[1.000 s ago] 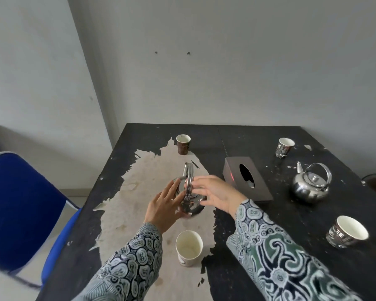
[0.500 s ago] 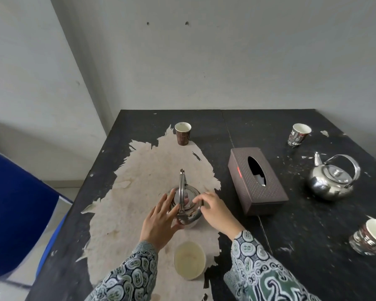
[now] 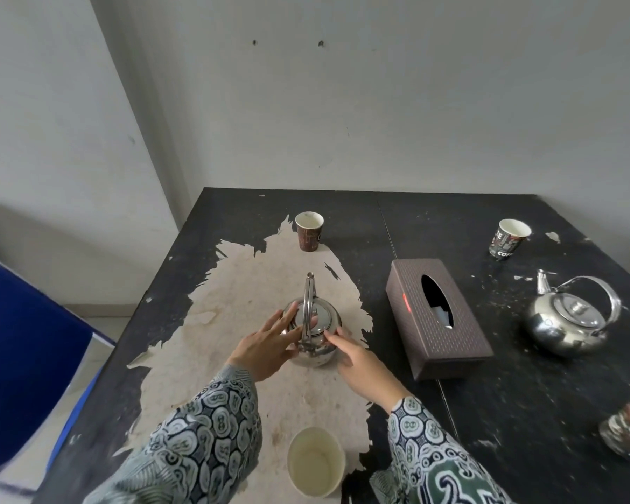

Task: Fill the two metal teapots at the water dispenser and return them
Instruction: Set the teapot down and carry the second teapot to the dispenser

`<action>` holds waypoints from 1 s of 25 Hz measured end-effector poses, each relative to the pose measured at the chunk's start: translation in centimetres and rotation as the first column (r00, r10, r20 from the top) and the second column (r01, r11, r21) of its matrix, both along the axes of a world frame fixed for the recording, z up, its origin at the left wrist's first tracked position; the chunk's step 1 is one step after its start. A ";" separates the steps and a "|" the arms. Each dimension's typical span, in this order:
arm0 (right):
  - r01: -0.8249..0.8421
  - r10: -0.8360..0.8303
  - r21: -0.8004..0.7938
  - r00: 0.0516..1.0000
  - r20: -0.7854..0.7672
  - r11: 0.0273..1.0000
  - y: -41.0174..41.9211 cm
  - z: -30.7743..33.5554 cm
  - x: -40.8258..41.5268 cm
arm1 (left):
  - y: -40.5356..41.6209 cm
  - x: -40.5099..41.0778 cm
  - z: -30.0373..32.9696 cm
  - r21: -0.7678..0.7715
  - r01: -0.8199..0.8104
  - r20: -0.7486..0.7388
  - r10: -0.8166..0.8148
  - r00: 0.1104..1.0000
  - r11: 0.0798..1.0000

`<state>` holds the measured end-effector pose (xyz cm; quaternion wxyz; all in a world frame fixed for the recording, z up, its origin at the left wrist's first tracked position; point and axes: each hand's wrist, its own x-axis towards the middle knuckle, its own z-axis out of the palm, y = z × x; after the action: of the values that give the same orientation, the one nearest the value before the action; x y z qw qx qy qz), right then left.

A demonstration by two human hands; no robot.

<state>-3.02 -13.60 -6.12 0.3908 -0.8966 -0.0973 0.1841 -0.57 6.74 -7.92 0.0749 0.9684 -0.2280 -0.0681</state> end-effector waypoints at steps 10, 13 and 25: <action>-0.070 0.065 -0.054 0.994 -0.083 0.996 -5.6 6.7 -6.9 | 2.1 -6.5 7.7 -0.272 -0.210 0.002 0.219 0.976 0.939; -0.006 0.006 -0.031 1.000 0.009 0.999 -6.5 10.4 -9.5 | 0.8 -8.9 11.4 -0.287 -0.146 0.018 0.158 0.987 0.947; -0.021 0.039 -0.083 0.976 0.216 0.996 -12.9 20.5 -15.3 | -7.4 -14.8 25.7 -0.456 -0.007 0.182 0.101 0.978 0.890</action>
<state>-18.30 -26.46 14.35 0.3387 -0.9248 -0.1455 0.0945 -15.37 -0.65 17.77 0.2769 0.9320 -0.2169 0.0872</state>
